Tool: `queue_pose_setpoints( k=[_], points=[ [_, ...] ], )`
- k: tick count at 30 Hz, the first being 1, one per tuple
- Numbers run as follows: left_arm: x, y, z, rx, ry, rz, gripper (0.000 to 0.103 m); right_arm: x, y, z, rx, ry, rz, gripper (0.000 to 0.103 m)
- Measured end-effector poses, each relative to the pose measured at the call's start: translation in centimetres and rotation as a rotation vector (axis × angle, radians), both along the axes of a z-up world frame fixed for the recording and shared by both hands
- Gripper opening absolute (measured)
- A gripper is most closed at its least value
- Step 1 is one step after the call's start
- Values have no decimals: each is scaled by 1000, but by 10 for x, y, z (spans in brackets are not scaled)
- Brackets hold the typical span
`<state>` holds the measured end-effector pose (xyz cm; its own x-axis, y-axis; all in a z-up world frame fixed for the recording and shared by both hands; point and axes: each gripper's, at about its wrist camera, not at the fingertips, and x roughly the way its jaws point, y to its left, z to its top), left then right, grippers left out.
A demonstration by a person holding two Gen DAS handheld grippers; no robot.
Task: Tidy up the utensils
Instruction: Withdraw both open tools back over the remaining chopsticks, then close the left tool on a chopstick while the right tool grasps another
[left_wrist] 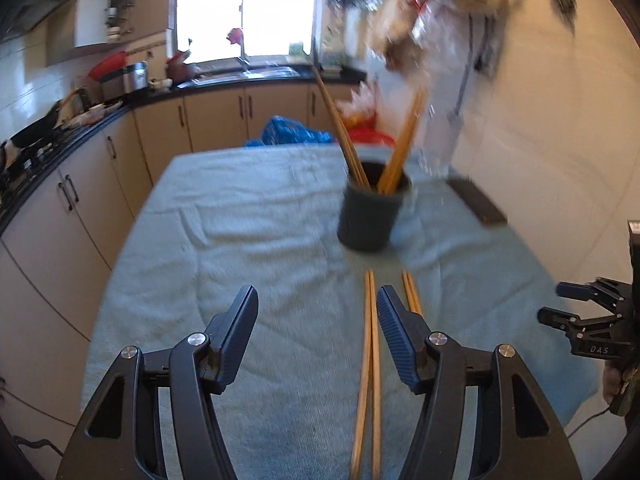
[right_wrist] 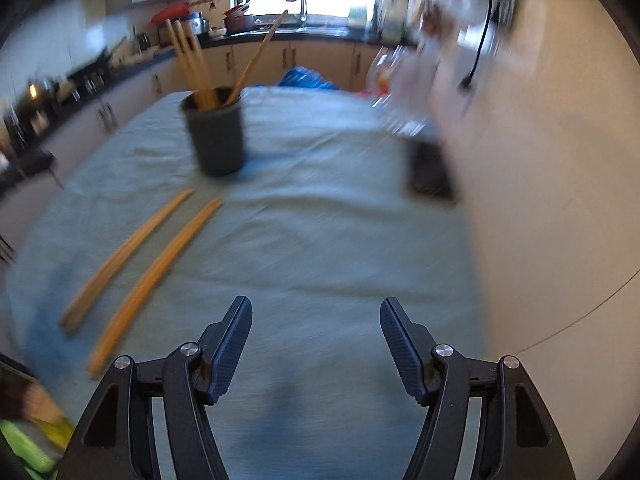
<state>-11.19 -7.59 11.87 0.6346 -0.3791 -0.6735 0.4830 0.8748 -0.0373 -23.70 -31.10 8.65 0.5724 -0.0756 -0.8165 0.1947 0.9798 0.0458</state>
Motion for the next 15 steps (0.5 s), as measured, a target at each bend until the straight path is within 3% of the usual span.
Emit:
queue_pose_setpoints(
  k=[5, 10, 12, 15],
  points=[
    [1, -25, -45, 84, 99, -102, 58, 8, 18, -37, 168, 14, 8, 66],
    [3, -46, -88, 166, 204, -161, 23, 17, 29, -44, 219, 3, 15, 65],
    [3, -45, -90, 141, 194, -160, 21, 18, 31, -44, 220, -1, 16, 65],
    [6, -47, -90, 127, 221, -159, 9, 23, 34, -47, 227, 0, 16, 65]
  ],
)
